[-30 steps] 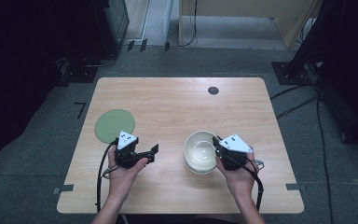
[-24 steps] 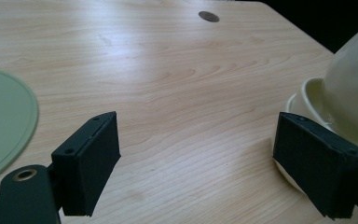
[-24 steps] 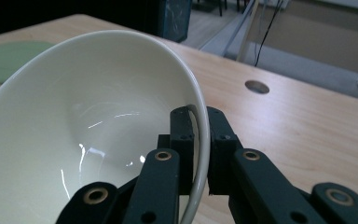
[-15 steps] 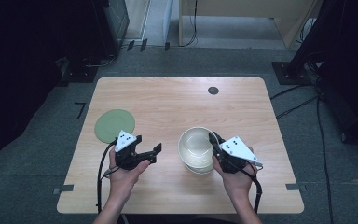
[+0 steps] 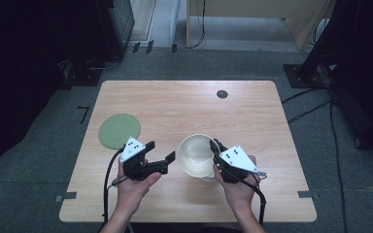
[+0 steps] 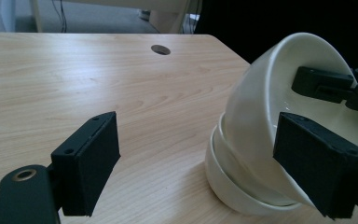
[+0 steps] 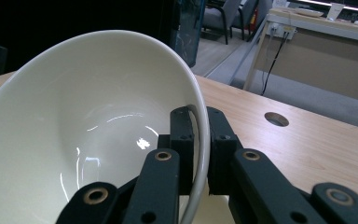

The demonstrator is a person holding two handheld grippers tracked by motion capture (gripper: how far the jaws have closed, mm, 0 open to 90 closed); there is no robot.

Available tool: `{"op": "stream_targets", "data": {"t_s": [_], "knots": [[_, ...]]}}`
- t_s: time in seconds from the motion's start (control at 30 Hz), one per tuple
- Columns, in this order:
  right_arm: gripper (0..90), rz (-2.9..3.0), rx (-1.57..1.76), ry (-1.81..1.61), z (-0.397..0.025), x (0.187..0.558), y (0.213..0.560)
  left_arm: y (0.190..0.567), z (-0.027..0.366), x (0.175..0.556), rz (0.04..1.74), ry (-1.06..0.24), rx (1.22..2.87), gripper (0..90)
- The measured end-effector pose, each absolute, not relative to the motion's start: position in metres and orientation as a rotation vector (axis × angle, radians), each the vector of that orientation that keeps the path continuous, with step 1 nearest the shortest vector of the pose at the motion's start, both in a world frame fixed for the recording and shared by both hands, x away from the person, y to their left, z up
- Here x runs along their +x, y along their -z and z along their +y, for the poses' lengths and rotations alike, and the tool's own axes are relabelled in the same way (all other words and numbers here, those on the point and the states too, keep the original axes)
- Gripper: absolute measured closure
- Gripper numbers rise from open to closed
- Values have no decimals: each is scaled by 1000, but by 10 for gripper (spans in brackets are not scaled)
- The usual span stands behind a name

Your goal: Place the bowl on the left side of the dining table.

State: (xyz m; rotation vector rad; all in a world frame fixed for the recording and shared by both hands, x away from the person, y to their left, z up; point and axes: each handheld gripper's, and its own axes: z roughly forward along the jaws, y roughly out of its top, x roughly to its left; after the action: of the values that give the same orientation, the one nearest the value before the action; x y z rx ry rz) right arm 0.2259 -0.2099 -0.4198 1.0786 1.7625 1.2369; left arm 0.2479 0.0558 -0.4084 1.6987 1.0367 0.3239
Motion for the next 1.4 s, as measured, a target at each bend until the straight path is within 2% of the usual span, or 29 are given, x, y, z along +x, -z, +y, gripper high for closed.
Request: {"op": "stream_targets", "data": {"t_s": [0.23, 0.4, 0.57, 0.6, 0.67, 0.7, 0.73, 0.77, 0.87, 1.2, 1.23, 1.3, 1.33, 1.37, 1.4], "knots": [[849, 1768, 1057, -1259, -199, 222, 419, 413, 47, 246, 1030, -331, 1742, 148], [848, 1775, 1041, -1303, -188, 215, 417, 415, 44, 243, 1023, -378, 1770, 384], [846, 1783, 1016, -1333, -177, 209, 416, 416, 44, 242, 1017, -393, 1803, 500], [845, 1784, 1011, -1334, -174, 208, 416, 416, 44, 242, 1016, -399, 1808, 553], [842, 1774, 1006, -1330, -170, 206, 417, 417, 45, 242, 1011, -407, 1823, 601], [841, 1766, 1005, -1330, -168, 205, 418, 418, 45, 241, 980, -414, 1829, 685], [841, 1760, 1002, -1329, -167, 204, 419, 418, 45, 241, 980, -414, 1829, 733], [841, 1760, 1002, -1329, -167, 204, 419, 419, 46, 241, 964, -407, 1829, 733], [836, 1750, 1000, -1323, -163, 202, 423, 420, 47, 241, 976, -430, 1819, 835], [808, 1741, 980, -1350, -157, 200, 425, 424, 59, 242, 924, -453, 1789, 846], [788, 1747, 986, -1370, -158, 200, 425, 424, 59, 242, 924, -453, 1789, 846], [675, 1749, 1008, -1402, -160, 201, 423, 424, 64, 245, 943, -470, 1780, 845], [675, 1749, 1008, -1402, -160, 201, 423, 424, 64, 245, 943, -470, 1780, 846], [584, 1748, 1017, -1425, -163, 202, 421, 424, 66, 246, 951, -468, 1775, 845], [584, 1748, 1017, -1425, -163, 202, 421, 424, 68, 247, 960, -472, 1768, 845]]}}
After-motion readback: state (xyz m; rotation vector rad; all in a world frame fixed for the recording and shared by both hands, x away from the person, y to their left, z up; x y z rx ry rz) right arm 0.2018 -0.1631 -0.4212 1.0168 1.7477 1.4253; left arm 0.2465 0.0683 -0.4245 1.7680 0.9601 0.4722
